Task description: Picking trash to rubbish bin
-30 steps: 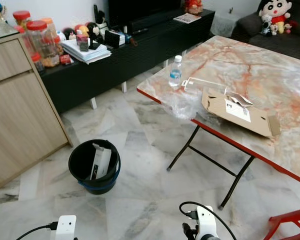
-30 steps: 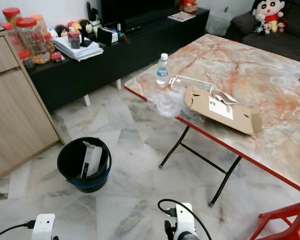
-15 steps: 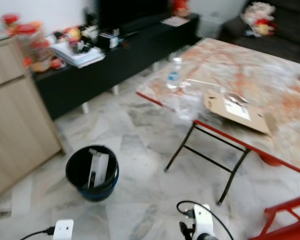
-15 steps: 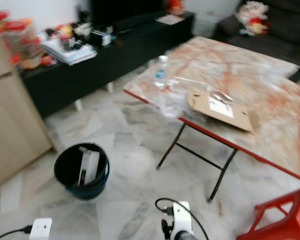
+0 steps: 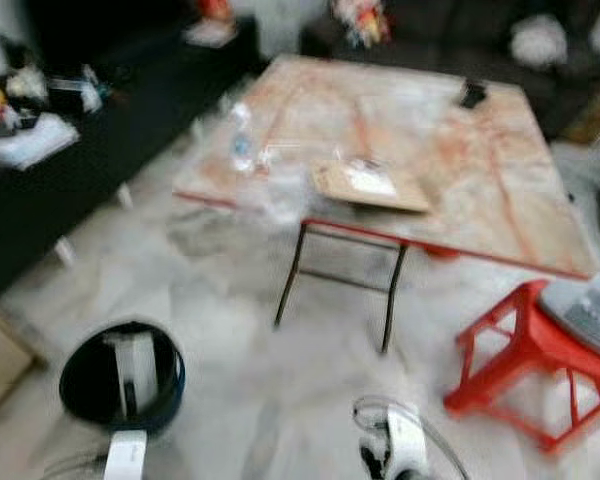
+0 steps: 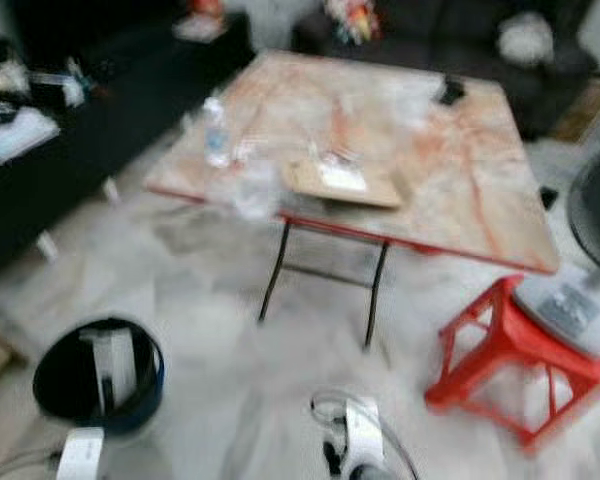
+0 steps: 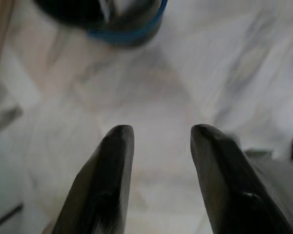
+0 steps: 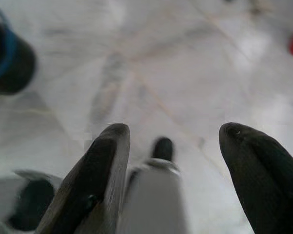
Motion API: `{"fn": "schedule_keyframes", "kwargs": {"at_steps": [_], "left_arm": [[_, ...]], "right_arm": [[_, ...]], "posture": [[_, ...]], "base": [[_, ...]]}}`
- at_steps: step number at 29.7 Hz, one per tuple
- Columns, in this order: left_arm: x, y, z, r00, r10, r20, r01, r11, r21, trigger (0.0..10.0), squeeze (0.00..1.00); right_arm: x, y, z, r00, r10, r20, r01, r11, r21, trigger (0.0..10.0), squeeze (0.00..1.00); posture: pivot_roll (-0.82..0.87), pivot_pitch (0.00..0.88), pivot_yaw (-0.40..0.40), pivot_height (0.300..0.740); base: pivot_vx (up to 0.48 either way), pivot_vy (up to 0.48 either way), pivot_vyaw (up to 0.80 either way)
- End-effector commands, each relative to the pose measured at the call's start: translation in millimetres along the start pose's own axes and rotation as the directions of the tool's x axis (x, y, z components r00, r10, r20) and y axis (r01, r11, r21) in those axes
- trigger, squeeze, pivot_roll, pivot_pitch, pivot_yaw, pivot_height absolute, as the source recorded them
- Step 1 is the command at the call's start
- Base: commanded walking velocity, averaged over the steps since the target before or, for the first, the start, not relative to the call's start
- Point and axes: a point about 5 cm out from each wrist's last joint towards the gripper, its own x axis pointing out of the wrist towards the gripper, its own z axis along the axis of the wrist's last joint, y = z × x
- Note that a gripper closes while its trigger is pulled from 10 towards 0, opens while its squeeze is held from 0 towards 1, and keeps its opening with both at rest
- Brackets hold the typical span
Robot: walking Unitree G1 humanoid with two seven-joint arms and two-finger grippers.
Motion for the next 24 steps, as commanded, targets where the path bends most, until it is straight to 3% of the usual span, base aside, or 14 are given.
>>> {"fn": "schedule_keyframes", "kwargs": {"at_steps": [1, 9, 24], "left_arm": [[-1.1, 1.7, -7.6, 1.0, 0.006, -0.023, -0.006, 1.0, -0.002, 10.0, 0.0], [-1.1, 1.4, -8.9, 0.999, -0.001, -0.036, 0.001, 1.0, 0.012, 10.0, 0.0], [-1.1, 1.3, -9.6, 0.999, 0.001, -0.042, -0.002, 1.0, -0.024, 10.0, 0.0]], "right_arm": [[1.1, 4.0, 3.4, 1.0, 0.008, 0.009, -0.008, 1.0, 0.006, 10.0, 0.0], [1.2, 4.8, 3.7, 1.0, 0.01, 0.012, -0.01, 1.0, 0.011, 10.0, 0.0], [1.6, 7.2, 5.8, 0.999, 0.02, 0.025, -0.02, 1.0, -0.007, 10.0, 0.0]], "posture": [[0.04, 0.049, -0.037, 0.74], [0.04, 0.047, -0.034, 0.74], [0.05, 0.043, -0.032, 0.74]], "base": [[0.0, 0.0, -0.79], [0.0, 0.0, -0.78], [0.0, 0.0, 0.03]]}}
